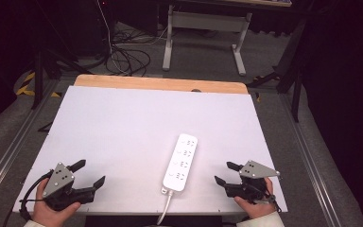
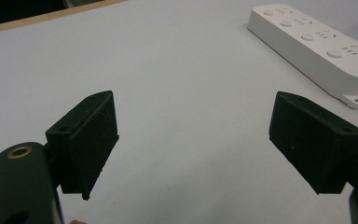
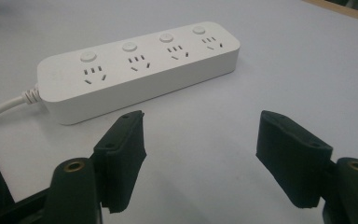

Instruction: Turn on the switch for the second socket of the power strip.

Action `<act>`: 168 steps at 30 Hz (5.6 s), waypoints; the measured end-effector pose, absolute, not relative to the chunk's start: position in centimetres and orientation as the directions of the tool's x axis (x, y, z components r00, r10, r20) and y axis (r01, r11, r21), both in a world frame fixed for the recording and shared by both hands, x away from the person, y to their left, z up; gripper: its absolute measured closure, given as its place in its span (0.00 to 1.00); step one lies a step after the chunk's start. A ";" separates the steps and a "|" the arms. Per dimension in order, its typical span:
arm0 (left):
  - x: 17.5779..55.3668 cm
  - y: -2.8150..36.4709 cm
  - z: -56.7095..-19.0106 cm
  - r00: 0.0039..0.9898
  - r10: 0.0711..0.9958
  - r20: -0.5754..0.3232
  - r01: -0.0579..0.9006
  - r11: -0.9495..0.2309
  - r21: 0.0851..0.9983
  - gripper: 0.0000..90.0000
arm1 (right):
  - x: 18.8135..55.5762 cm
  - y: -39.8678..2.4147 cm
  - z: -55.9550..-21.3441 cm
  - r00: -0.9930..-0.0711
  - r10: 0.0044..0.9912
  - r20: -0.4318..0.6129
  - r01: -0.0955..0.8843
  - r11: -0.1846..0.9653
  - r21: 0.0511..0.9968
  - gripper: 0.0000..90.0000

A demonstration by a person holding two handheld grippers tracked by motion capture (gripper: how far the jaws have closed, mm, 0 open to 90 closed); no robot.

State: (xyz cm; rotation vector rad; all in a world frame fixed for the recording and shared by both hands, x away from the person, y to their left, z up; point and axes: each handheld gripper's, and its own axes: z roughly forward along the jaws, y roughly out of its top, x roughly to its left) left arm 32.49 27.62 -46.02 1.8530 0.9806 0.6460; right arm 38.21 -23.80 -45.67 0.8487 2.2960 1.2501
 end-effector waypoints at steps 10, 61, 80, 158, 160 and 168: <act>32.6 27.7 -46.0 0.550 0.835 0.001 0.373 -0.247 0.894 0.18 | 38.2 -23.8 -45.7 -0.739 0.672 -0.052 0.324 0.421 0.847 0.36; 32.6 27.5 -46.1 0.541 0.840 0.041 0.362 -0.276 0.890 0.17 | 41.9 -16.6 -41.2 -0.844 0.534 -0.048 0.266 0.495 0.827 0.50; 32.6 27.6 -46.1 0.539 0.841 0.036 0.371 -0.276 0.887 0.17 | 43.0 -12.9 -41.2 -0.879 0.474 -0.048 0.243 0.534 0.810 0.53; 32.6 27.5 -46.1 0.537 0.842 0.046 0.375 -0.288 0.881 0.17 | 45.9 -8.3 -44.5 -0.872 0.486 -0.056 0.350 0.700 0.622 1.00; 32.6 27.5 -46.1 0.537 0.842 0.045 0.376 -0.287 0.881 0.17 | 45.9 -8.3 -44.6 -0.872 0.487 -0.052 0.352 0.697 0.625 1.00; 32.7 27.4 -46.2 0.535 0.844 0.048 0.384 -0.294 0.875 0.17 | 45.9 -8.4 -44.8 -0.860 0.509 -0.028 0.379 0.676 0.633 1.00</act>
